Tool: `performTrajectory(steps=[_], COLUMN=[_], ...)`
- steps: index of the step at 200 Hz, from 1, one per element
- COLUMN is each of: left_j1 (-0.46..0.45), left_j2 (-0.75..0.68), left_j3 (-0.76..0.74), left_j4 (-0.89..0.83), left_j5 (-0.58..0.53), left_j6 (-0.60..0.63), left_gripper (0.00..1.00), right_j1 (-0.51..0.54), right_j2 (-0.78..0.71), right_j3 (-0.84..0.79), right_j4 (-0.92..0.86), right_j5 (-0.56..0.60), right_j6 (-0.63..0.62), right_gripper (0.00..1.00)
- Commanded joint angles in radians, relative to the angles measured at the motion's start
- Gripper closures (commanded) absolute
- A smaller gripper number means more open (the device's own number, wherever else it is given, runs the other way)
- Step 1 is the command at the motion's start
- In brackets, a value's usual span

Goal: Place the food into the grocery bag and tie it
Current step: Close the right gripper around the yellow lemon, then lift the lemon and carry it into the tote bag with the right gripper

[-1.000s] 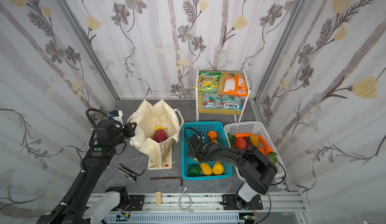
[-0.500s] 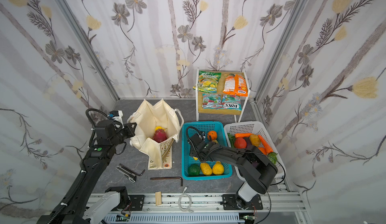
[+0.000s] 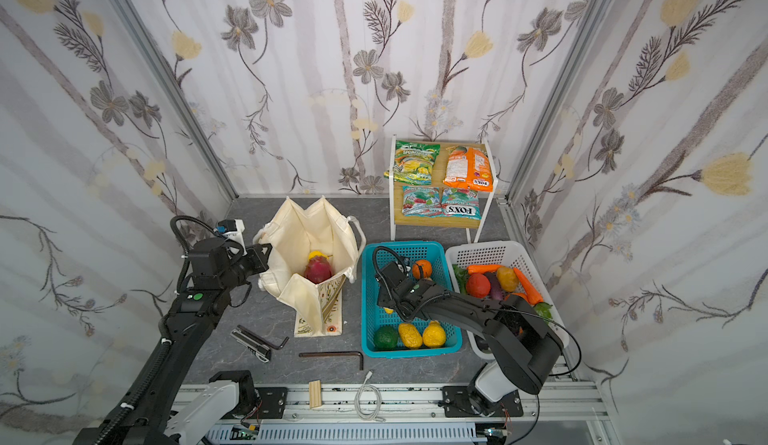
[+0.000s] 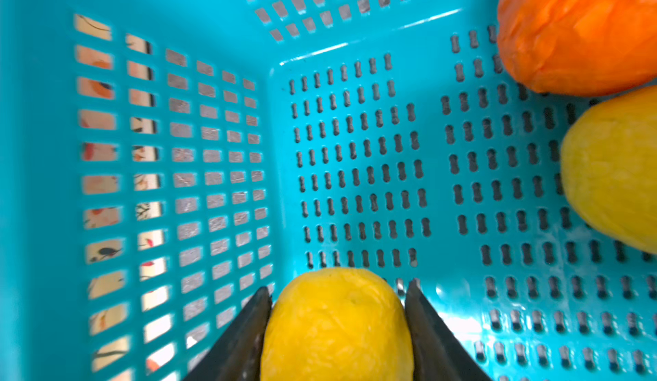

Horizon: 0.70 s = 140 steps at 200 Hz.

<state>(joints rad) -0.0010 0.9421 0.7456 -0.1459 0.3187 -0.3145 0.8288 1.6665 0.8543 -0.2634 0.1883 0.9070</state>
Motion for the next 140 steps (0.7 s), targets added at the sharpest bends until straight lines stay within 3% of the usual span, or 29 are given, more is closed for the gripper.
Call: performTrajectory(steps=[1,61,140], left_j1=[0.000,0.000,0.000], left_j2=[-0.003,-0.002,-0.005], left_j3=[0.005,0.006,0.006], left_j4=[0.022,0.023,0.023], left_j5=[0.005,0.009,0.011], left_j6=[0.003,0.003,0.003], left_gripper=[1.00,1.00,1.00], right_j1=[0.000,-0.056,-0.056], right_j2=[-0.037,-0.165,-0.253], right_j3=[0.017,0.071,0.286], right_j4=[-0.021,-0.116,-0.202], right_j5=[0.030,0.104,0.211], right_j6=[-0.002,-0.032,-0.149], right_gripper=[0.46,0.45,0.45])
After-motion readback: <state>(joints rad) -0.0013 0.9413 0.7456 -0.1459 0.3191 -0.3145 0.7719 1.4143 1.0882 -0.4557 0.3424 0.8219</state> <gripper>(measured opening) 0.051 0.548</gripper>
